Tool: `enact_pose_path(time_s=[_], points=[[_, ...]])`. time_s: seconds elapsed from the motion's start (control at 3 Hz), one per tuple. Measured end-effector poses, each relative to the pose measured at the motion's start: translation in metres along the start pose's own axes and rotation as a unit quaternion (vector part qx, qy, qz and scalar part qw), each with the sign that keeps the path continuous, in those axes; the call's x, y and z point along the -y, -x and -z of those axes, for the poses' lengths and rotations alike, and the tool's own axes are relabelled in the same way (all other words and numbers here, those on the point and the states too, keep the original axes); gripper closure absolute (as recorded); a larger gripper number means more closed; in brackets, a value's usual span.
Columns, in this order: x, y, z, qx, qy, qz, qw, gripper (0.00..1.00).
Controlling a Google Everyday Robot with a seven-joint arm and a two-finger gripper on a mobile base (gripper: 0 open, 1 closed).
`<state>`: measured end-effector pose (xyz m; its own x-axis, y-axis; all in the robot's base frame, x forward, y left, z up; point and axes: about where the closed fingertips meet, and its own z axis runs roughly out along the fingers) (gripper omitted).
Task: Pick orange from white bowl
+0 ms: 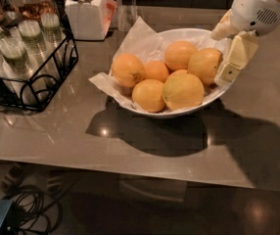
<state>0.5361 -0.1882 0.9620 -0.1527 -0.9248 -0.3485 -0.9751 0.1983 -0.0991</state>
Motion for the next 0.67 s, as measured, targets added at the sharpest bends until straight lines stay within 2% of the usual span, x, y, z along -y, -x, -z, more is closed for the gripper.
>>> enact_pose_path(time_s=[0.67], points=[[0.0095, 0.0063, -0.0142, 0.015, 0.014, 0.004, 0.9998, 0.2]])
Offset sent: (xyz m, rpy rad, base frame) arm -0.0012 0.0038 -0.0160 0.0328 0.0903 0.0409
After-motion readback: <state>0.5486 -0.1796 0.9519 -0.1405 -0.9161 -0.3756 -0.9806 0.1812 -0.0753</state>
